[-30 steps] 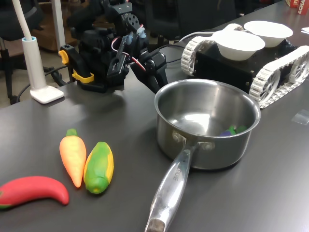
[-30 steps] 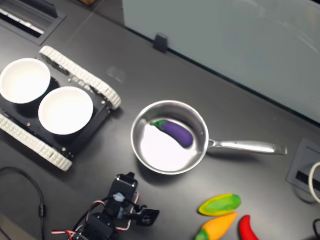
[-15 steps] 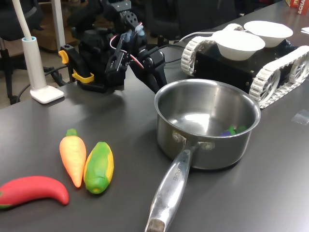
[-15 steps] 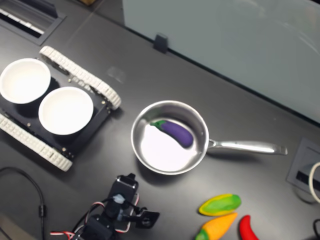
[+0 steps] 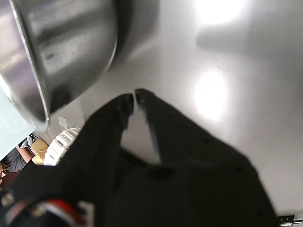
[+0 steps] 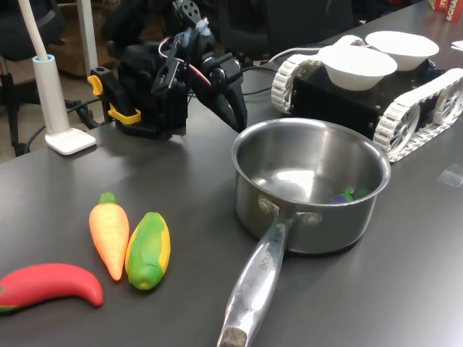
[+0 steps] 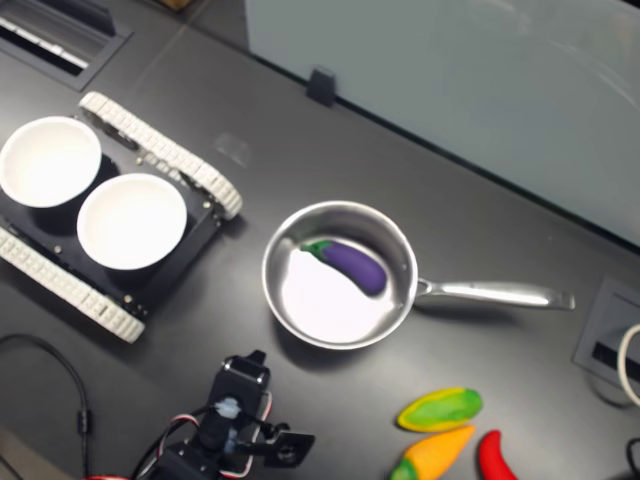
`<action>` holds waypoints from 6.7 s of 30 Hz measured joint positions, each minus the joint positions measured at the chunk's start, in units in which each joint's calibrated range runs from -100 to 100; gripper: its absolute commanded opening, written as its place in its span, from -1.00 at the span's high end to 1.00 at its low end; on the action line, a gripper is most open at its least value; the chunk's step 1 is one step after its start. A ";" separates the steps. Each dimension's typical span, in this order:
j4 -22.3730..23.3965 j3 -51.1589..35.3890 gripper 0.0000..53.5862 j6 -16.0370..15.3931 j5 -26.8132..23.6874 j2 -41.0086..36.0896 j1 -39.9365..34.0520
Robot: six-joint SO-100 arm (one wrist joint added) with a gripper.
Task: Pick up the chilli and place them in the pan
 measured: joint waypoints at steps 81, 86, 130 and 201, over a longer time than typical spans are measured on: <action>6.80 -64.52 1.00 2.20 4.84 37.21 38.28; 6.80 -69.59 1.00 2.20 4.79 41.58 42.24; -4.84 -69.23 0.25 2.20 10.65 64.39 57.98; -39.78 -45.43 -0.04 12.40 10.35 88.30 64.69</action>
